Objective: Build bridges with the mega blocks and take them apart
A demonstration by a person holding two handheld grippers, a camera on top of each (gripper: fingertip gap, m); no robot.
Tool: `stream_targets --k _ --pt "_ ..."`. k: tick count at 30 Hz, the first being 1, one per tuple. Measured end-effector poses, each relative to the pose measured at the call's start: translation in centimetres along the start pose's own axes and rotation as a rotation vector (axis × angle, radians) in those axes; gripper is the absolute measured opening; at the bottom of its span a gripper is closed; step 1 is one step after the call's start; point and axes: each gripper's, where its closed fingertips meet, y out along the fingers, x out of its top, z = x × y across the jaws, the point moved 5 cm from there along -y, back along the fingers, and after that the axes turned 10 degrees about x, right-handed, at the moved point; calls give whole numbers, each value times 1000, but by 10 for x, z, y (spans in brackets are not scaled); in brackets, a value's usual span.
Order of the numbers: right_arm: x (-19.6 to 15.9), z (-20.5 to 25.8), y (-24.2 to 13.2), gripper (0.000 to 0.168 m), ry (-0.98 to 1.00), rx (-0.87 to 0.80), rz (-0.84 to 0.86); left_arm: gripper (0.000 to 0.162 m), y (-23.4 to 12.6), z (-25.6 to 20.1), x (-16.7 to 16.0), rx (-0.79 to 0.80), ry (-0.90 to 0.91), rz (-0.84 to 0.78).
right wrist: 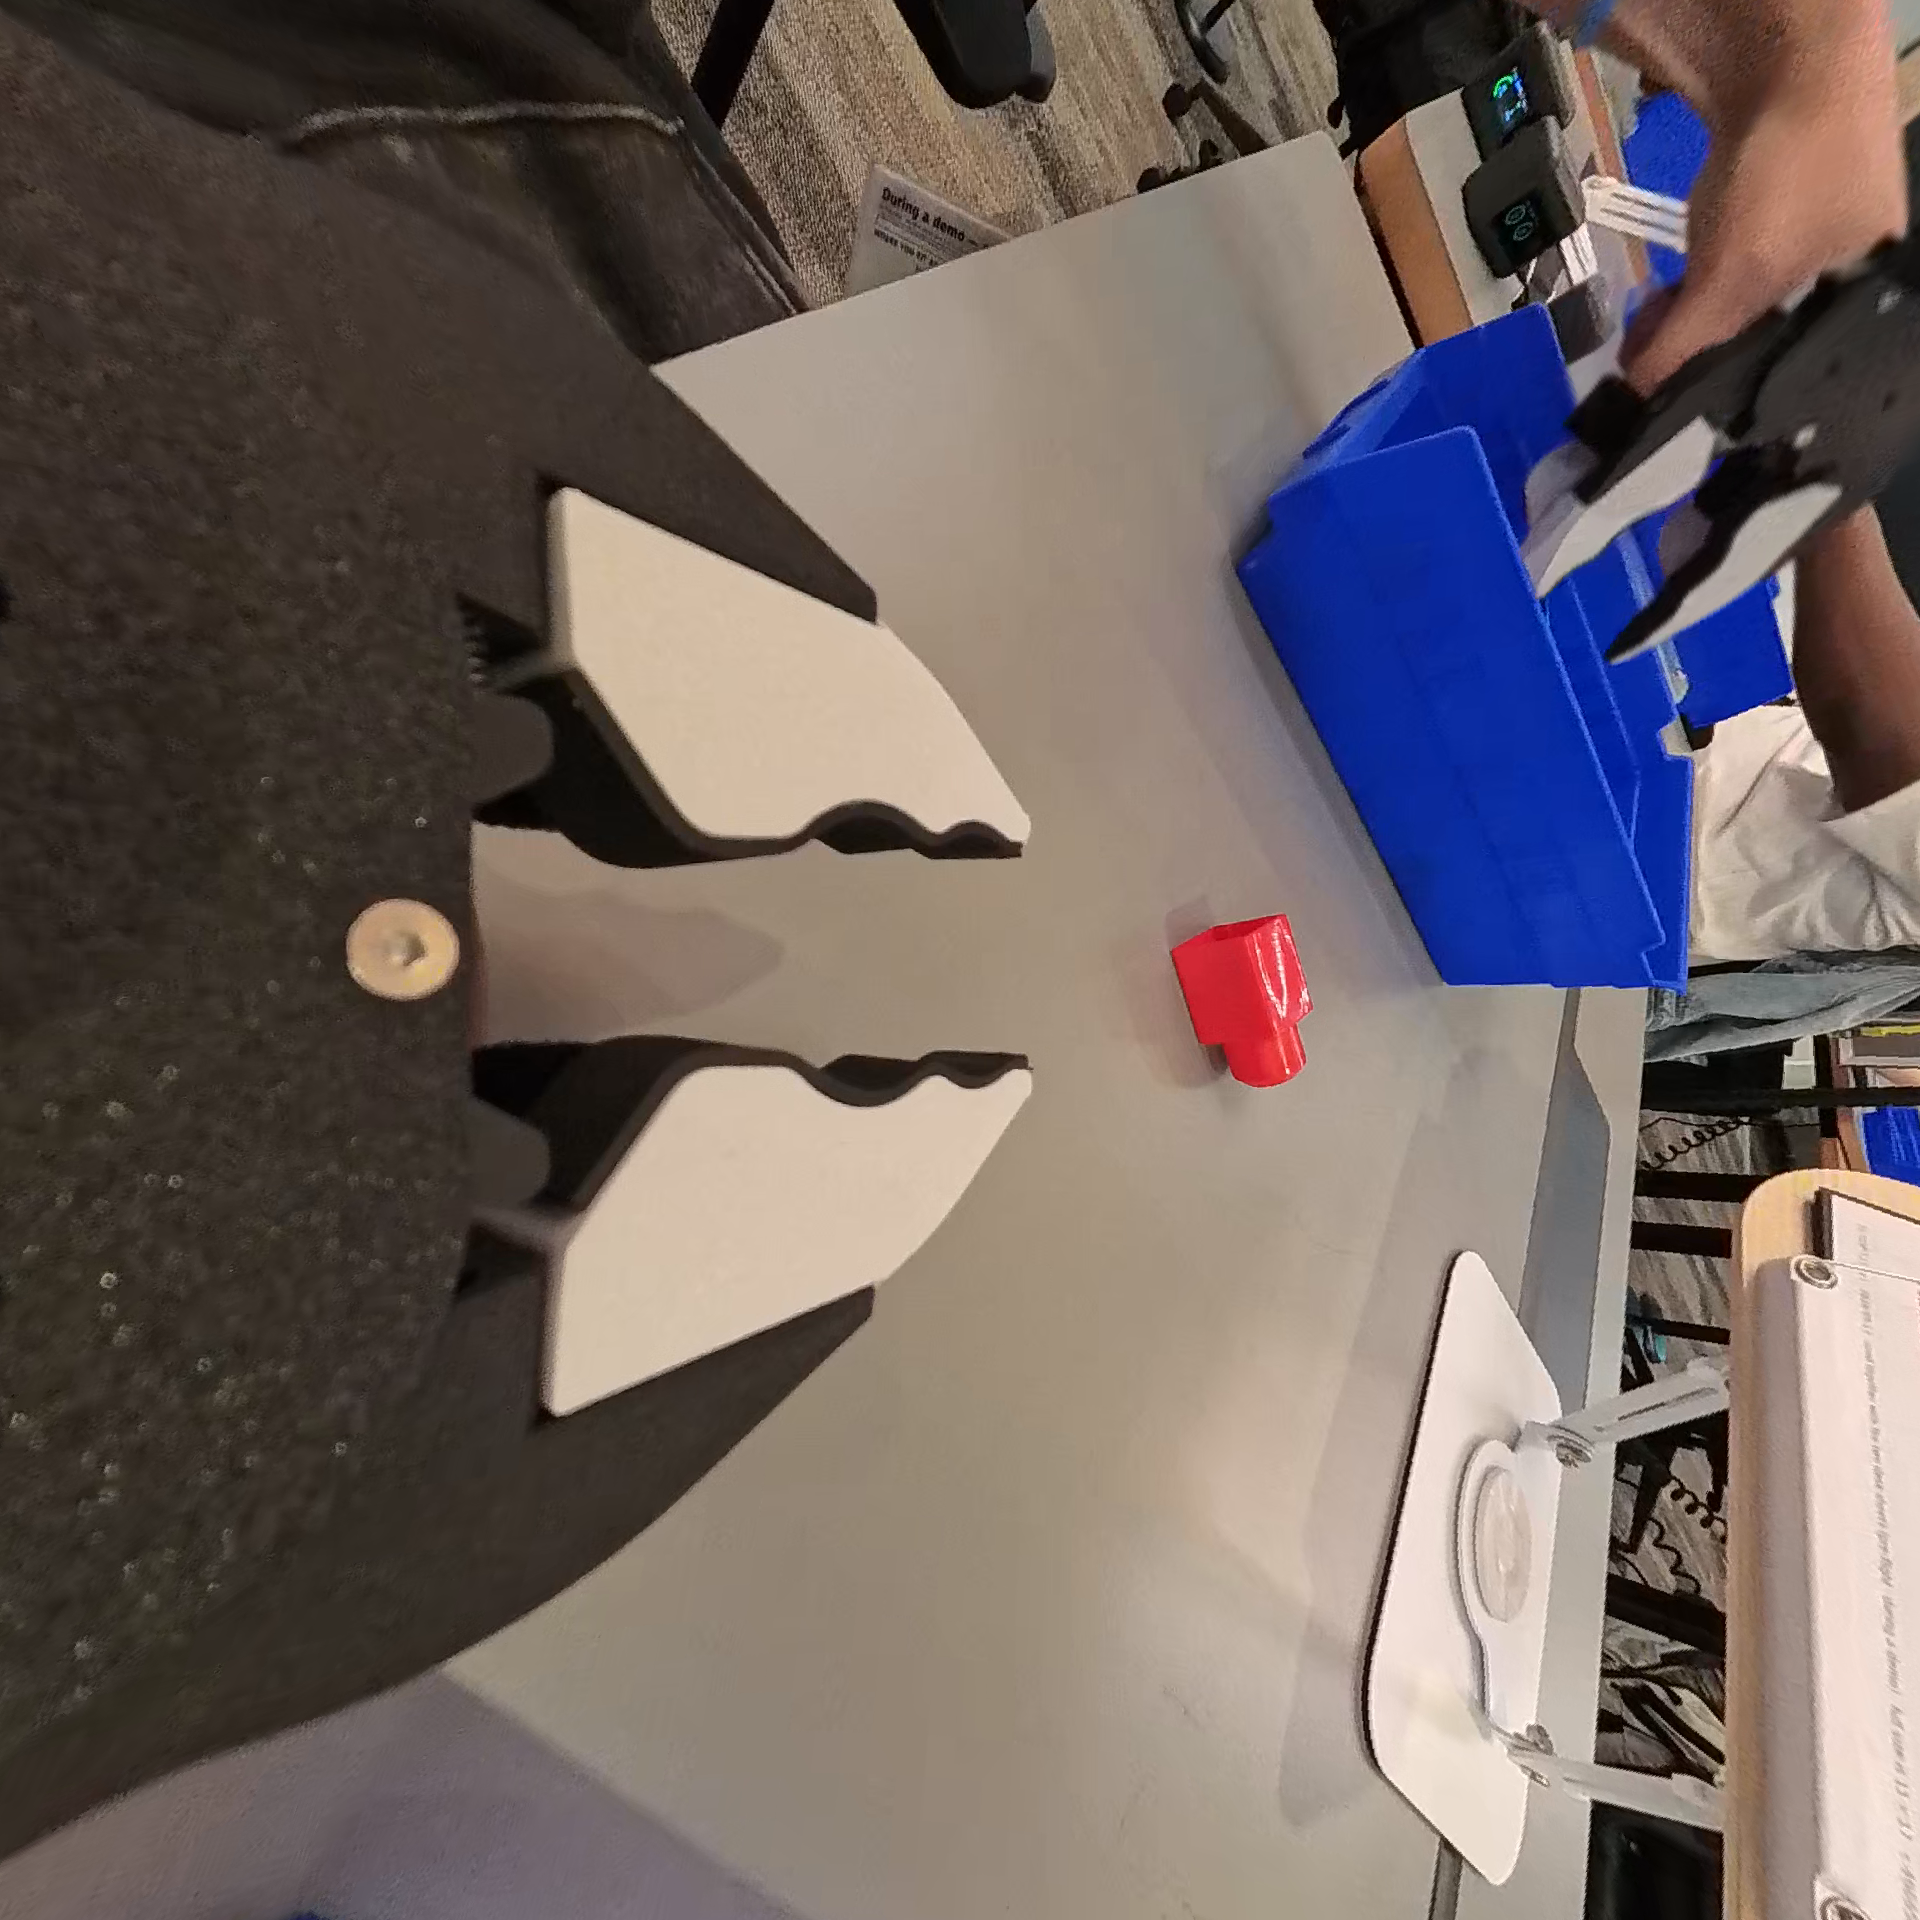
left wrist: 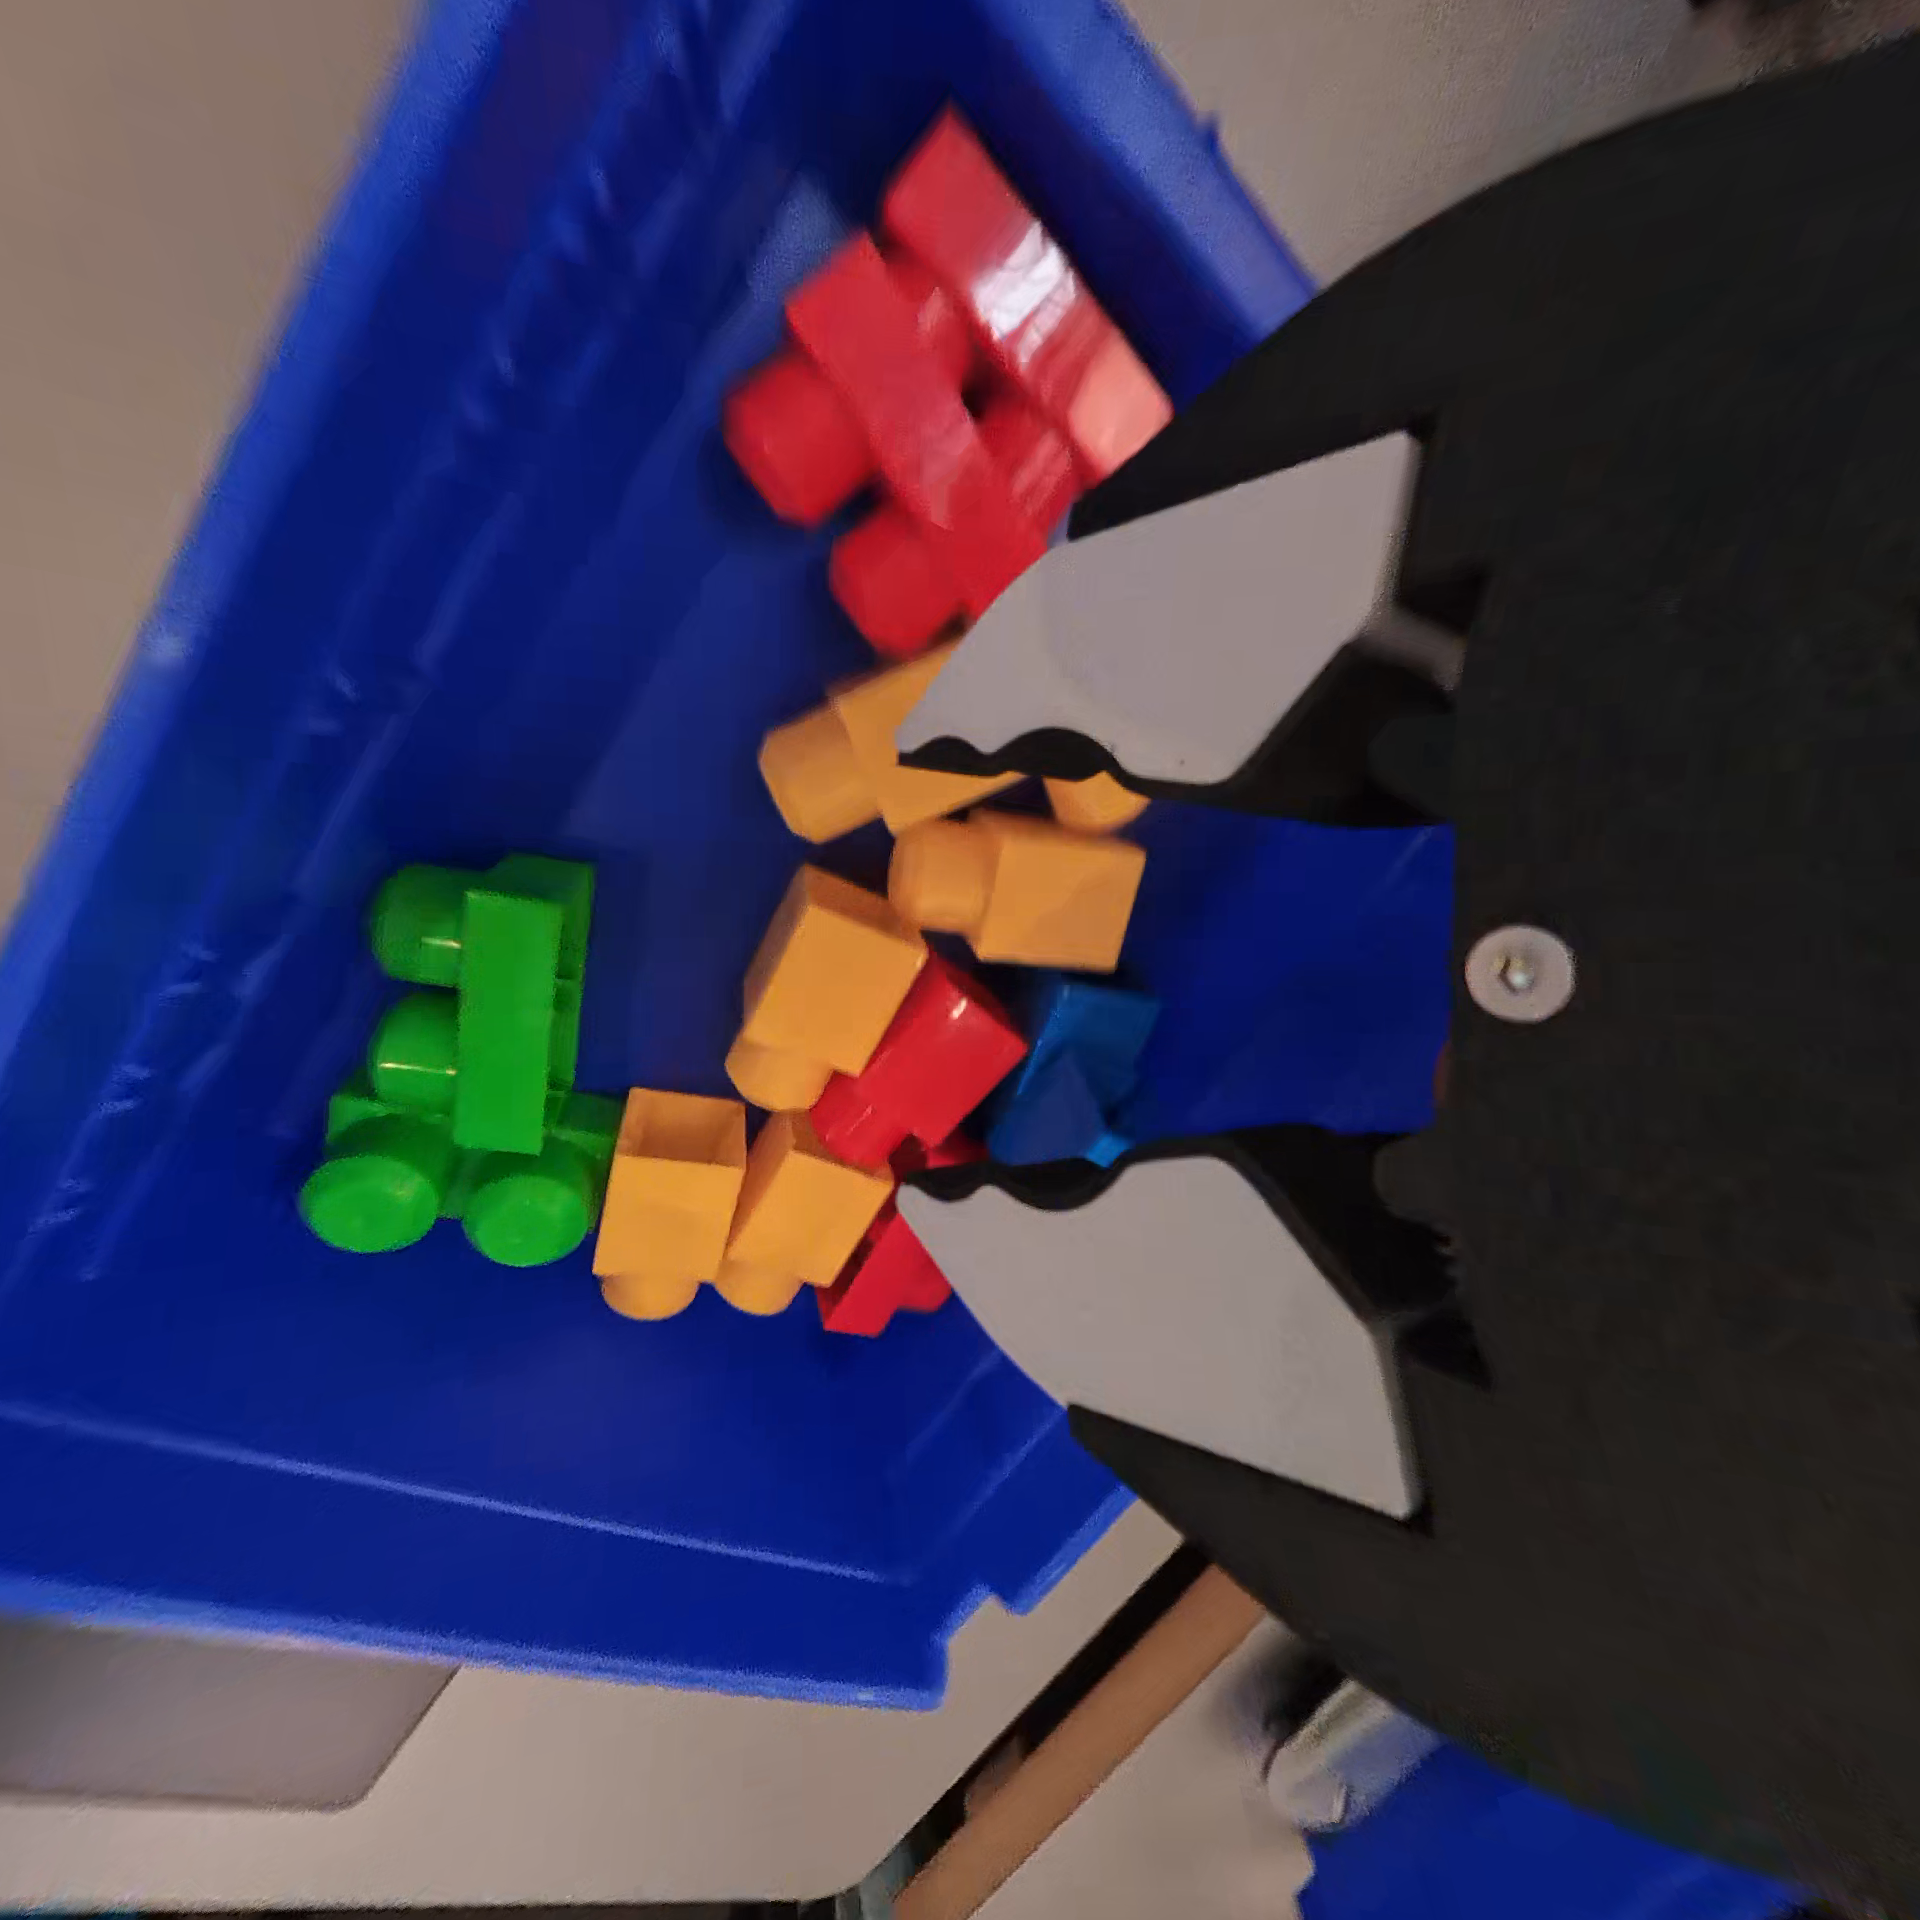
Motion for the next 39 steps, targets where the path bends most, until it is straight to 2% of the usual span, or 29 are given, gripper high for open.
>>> stream_targets --k 3,5,7,10,18,21,24,27,32,34,36,39 --pt "0 0 0 35 -3 -3 3 70 30 13 4 -52 153 115" --pt "0 0 0 35 -13 -11 9 67 43 10 6 -155 209 162" --pt "0 1 1 35 -20 -18 16 67 51 8 7 -217 264 203" --pt "-1 1 1 35 -18 -24 20 70 57 9 8 -227 351 241" --pt "-2 0 2 35 -12 -32 30 68 87 4 -1 -297 472 360" --pt "-2 0 3 35 -10 -31 34 68 89 7 -3 -331 432 376" --pt "-2 1 3 35 -5 -24 31 67 76 12 -2 -311 444 345" --pt "-2 1 3 35 -7 -20 28 68 36 19 15 -250 429 233" --pt "-2 5 4 35 -5 -6 28 68 -58 -7 84 -206 474 -85" --pt "-2 6 3 35 -16 -11 29 68 -78 -31 114 -197 551 -172" --pt "-1 6 2 35 -29 -22 28 68 -80 -55 139 -177 649 -192" --pt "1 5 0 34 -38 -33 22 68 -54 -85 165 -181 782 -147"
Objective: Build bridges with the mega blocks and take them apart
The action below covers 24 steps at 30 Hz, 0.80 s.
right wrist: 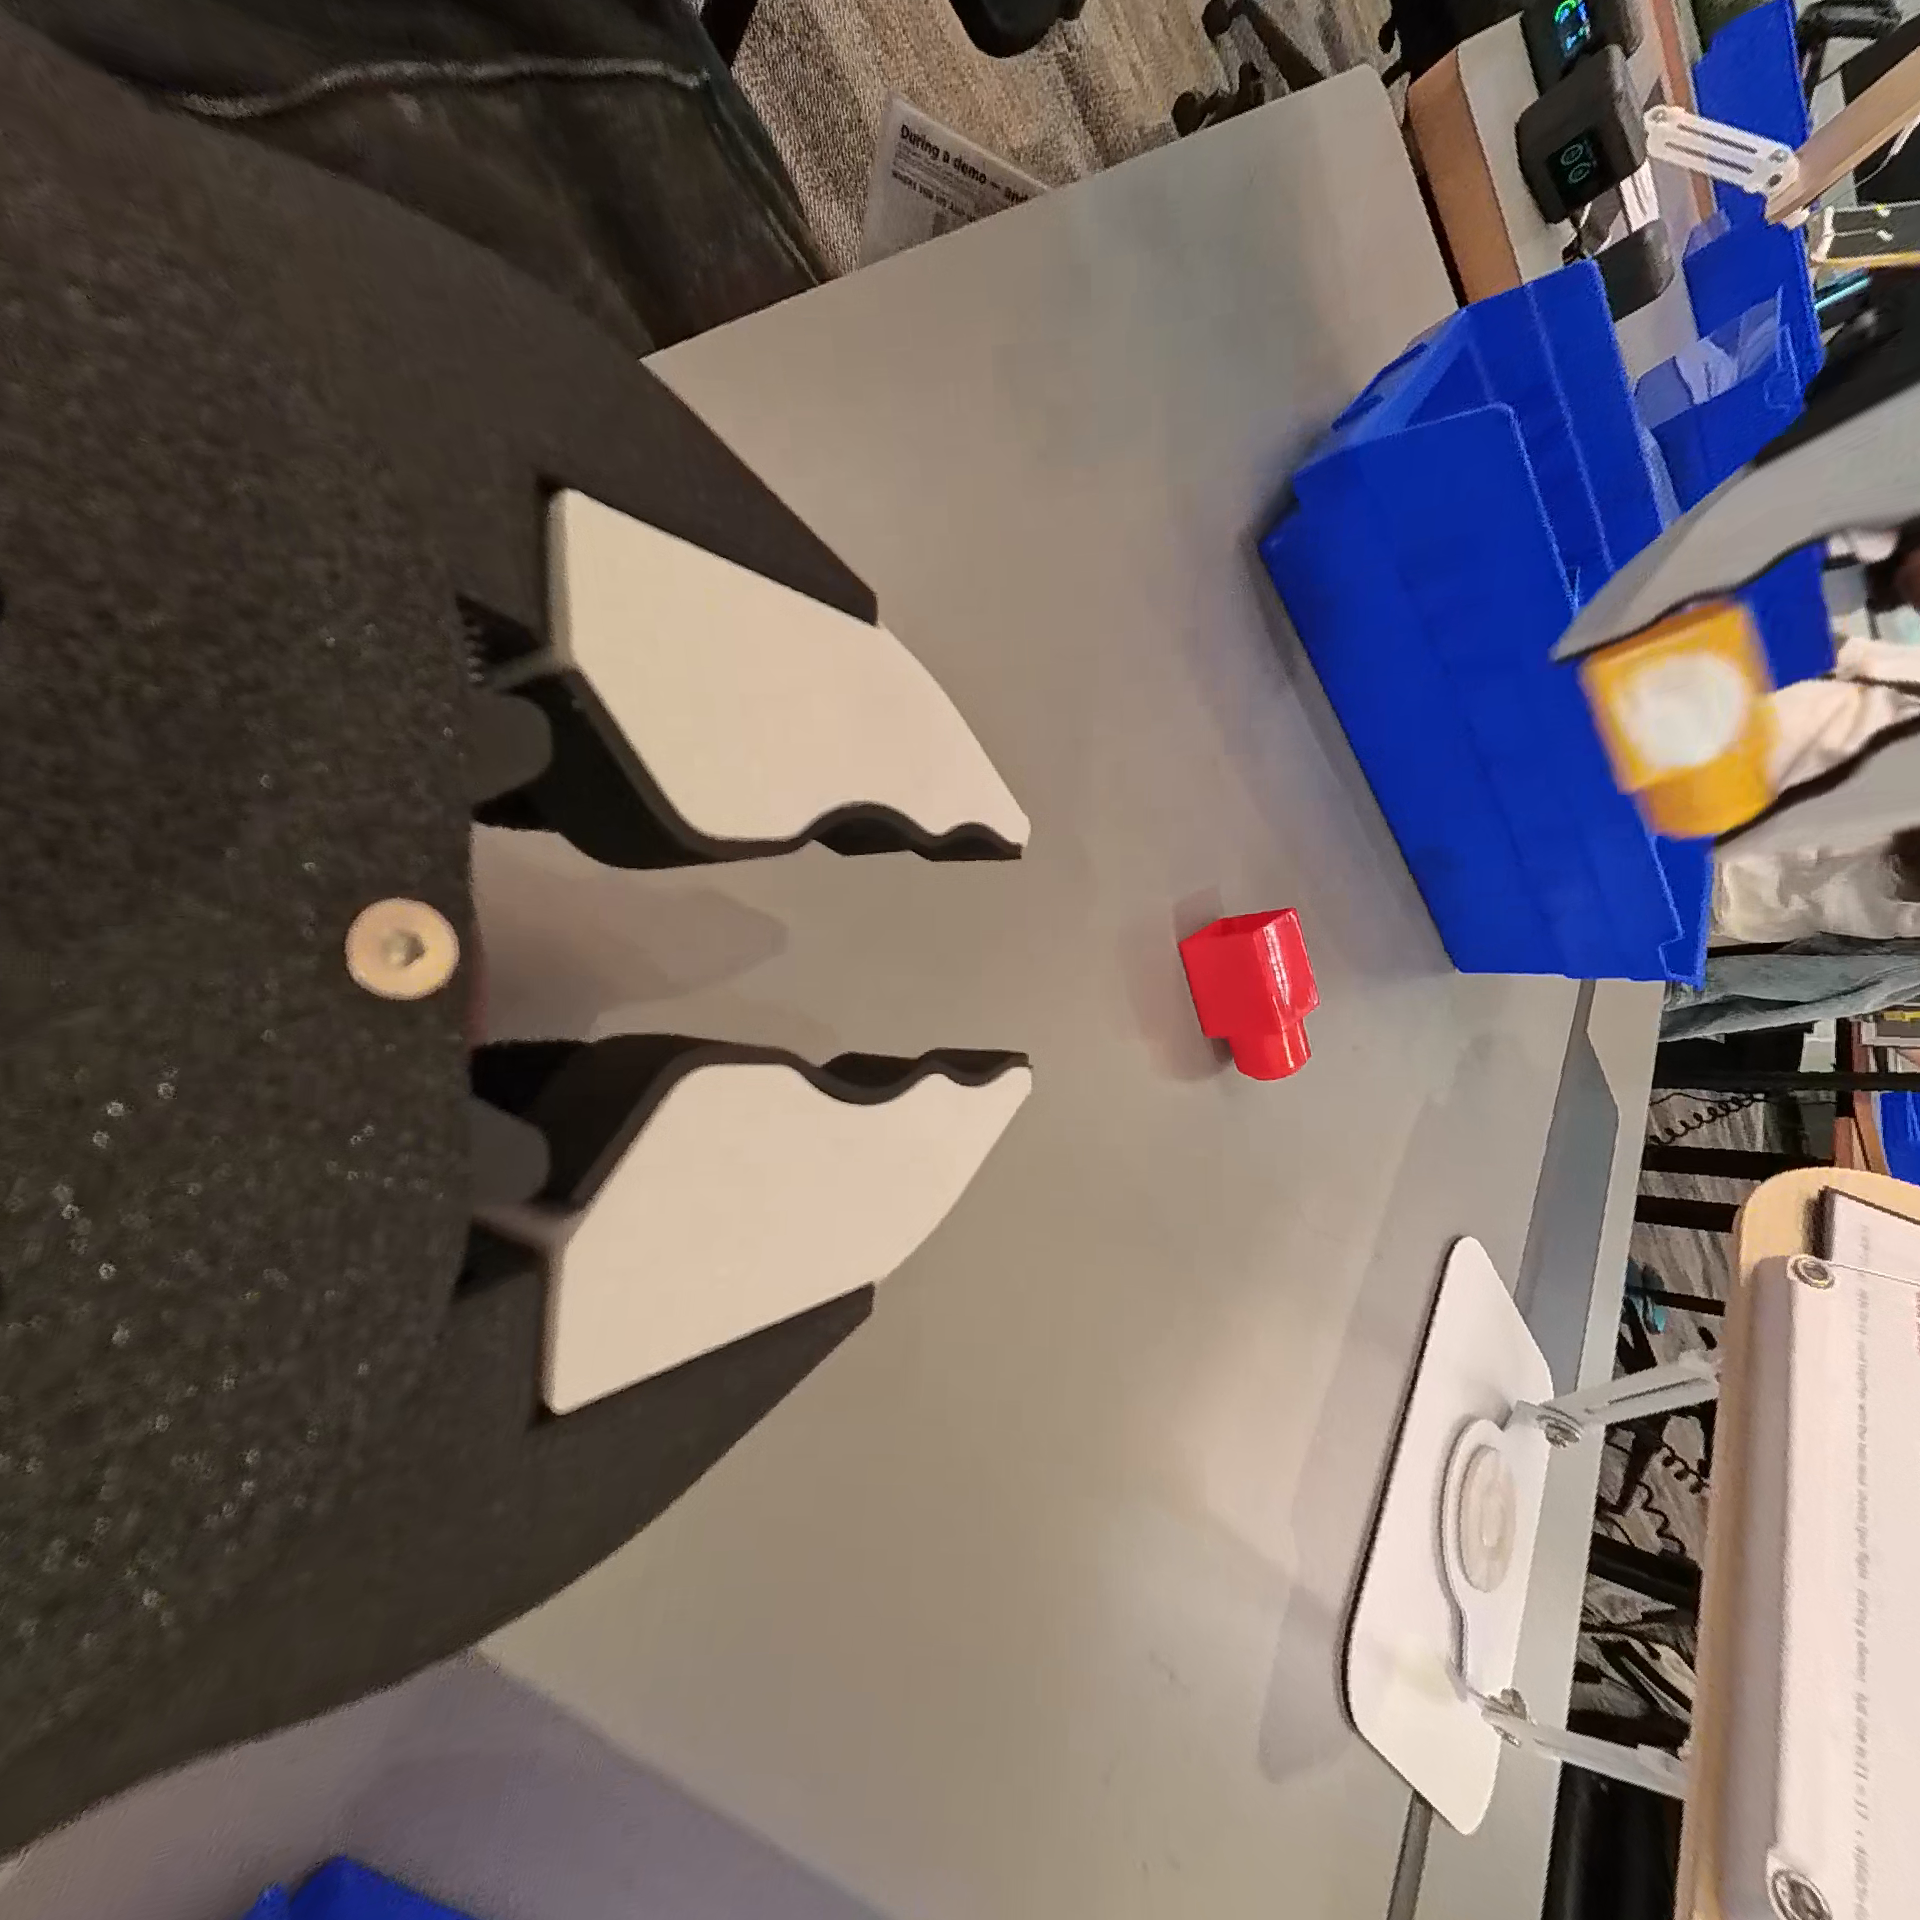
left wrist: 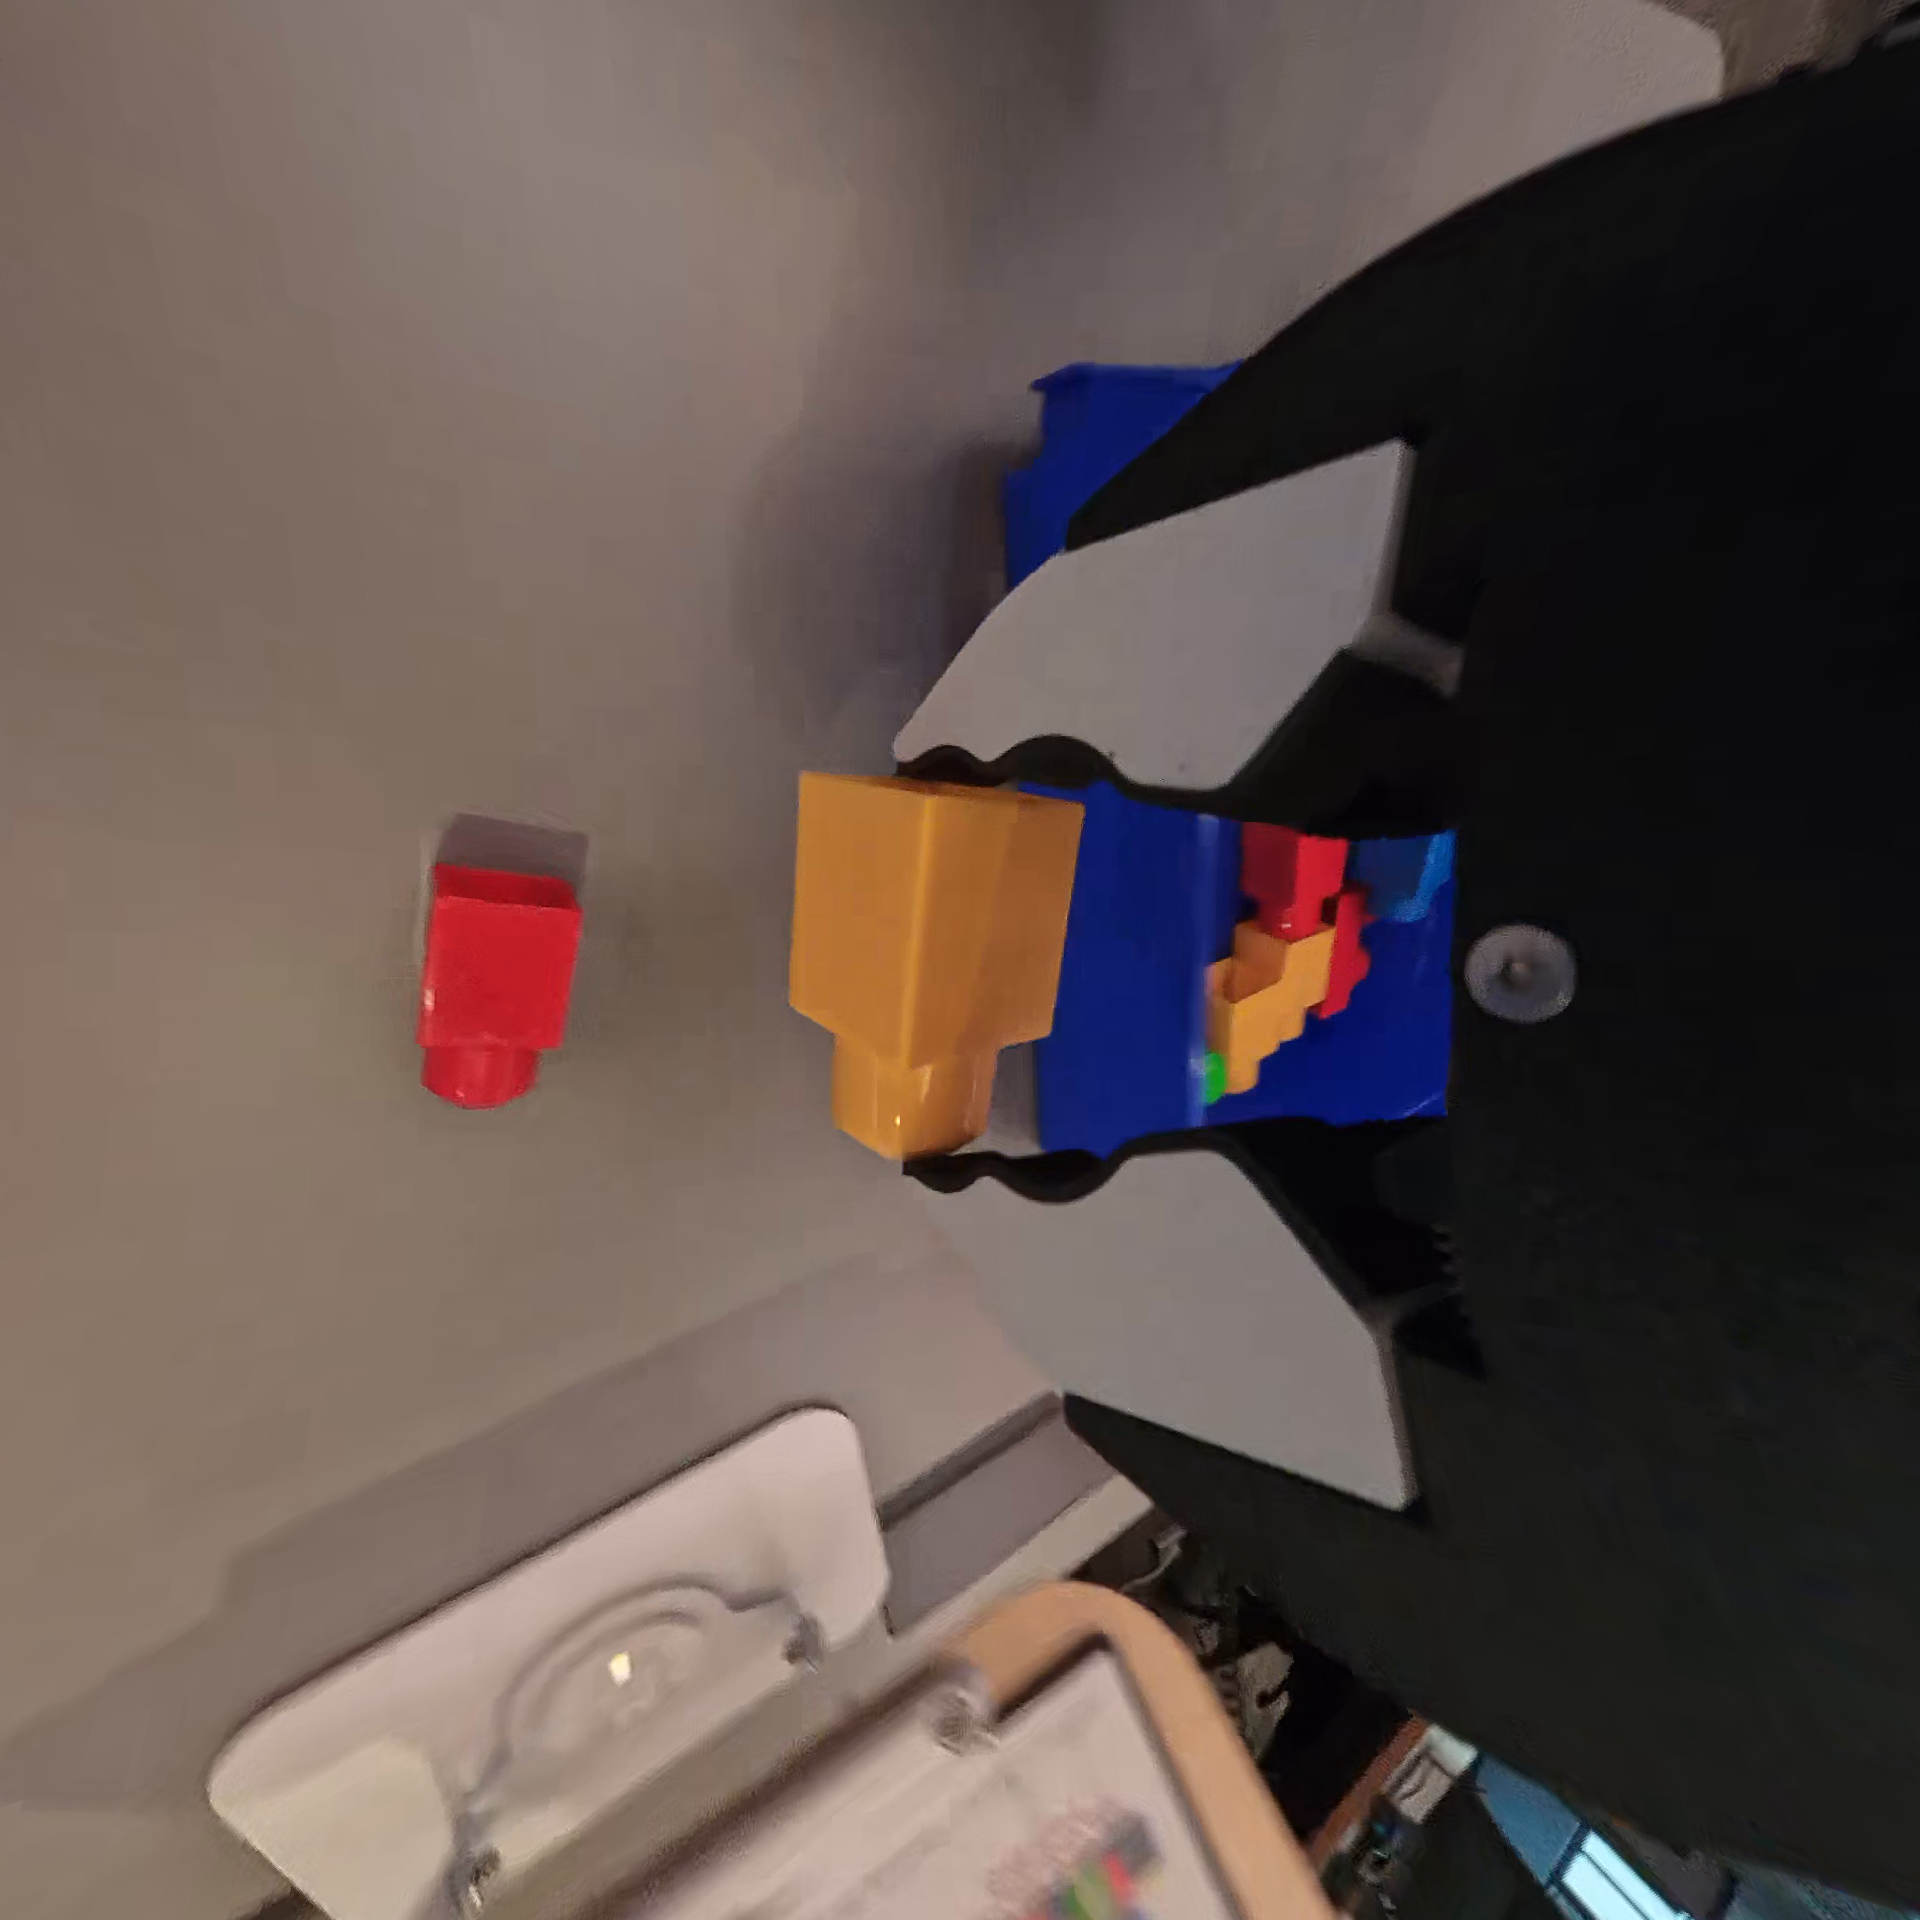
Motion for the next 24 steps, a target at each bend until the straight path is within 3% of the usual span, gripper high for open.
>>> stream_targets --k 4,10,24 --pt "0 -2 -1 34 -4 -10 -2 68 62 -5 18 -133 70 42" --pt "-5 -2 -2 34 -10 -14 11 68 117 -2 14 -134 127 78" --pt "-6 -3 -4 34 16 -6 10 68 135 -6 28 -130 199 39"
